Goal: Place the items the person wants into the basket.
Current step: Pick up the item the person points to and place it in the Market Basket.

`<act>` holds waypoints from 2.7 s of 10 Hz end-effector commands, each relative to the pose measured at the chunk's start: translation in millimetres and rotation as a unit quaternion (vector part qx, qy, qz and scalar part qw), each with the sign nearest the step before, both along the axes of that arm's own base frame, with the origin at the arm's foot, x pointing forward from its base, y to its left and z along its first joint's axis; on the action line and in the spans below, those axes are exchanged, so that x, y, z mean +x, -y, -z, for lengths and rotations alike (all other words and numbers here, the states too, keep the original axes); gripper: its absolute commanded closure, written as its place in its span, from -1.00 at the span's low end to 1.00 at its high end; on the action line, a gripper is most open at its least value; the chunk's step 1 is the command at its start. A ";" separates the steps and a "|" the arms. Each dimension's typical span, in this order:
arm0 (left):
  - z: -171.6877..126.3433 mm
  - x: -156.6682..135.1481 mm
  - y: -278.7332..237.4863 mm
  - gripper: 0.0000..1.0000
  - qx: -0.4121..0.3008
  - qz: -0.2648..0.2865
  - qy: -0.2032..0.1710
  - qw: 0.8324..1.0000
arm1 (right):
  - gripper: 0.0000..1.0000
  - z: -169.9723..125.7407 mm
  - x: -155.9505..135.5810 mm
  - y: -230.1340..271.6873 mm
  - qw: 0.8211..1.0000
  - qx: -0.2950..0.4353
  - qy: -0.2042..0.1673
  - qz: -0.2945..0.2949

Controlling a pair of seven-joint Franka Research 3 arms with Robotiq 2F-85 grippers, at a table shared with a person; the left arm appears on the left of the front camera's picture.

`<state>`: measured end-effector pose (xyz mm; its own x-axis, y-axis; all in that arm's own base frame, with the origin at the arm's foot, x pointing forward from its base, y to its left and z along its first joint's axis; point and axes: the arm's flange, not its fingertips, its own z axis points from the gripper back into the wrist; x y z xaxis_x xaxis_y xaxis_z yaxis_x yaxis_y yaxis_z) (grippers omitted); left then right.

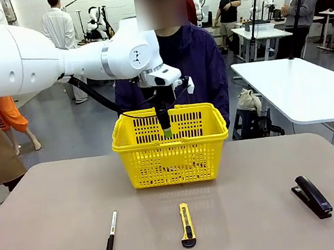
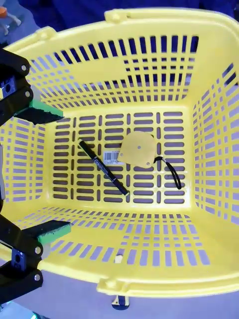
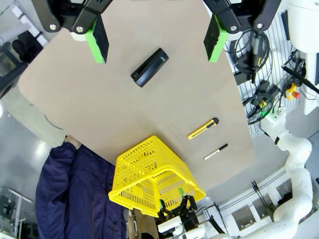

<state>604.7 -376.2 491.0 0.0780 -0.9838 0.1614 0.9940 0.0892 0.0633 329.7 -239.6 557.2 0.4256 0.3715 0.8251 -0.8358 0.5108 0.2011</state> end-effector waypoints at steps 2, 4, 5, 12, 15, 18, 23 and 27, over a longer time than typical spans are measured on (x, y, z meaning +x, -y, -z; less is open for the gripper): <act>-60.5 -72.8 -60.9 -1.00 -0.015 -0.021 0.048 0.998 | -1.00 0.1 1.2 0.6 1.000 0.012 0.016 -0.003; -85.6 -120.5 -122.3 -1.00 -0.046 -0.030 0.066 0.996 | -1.00 0.1 1.2 0.6 1.000 0.012 0.016 -0.003; -94.1 -147.6 -156.4 -1.00 -0.069 -0.041 0.084 0.993 | -1.00 0.1 1.2 0.6 1.000 0.012 0.016 -0.003; -69.8 -223.6 -300.8 -1.00 -0.122 -0.132 0.067 0.981 | -1.00 0.1 1.2 0.6 1.000 0.012 0.016 -0.003; -66.4 -215.9 -314.0 -1.00 -0.136 -0.160 0.051 0.976 | -1.00 0.1 1.2 0.6 1.000 0.012 0.016 -0.003; -66.4 -220.2 -313.5 -1.00 -0.127 -0.154 0.064 0.978 | -1.00 0.1 1.2 0.6 1.000 0.012 0.016 -0.003; -66.4 -220.2 -313.5 -1.00 -0.127 -0.154 0.064 0.978 | -1.00 0.1 1.2 0.6 1.000 0.012 0.016 -0.003; -82.7 -259.6 -397.8 -1.00 -0.211 -0.127 0.038 0.968 | -1.00 0.1 1.2 0.6 1.000 0.012 0.016 -0.003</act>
<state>360.9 -7.7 567.7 0.3241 -0.7942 0.5140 0.9084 0.4130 0.0654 329.1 -240.4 556.8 0.4274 0.3716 0.8242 -0.8353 0.5111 0.2027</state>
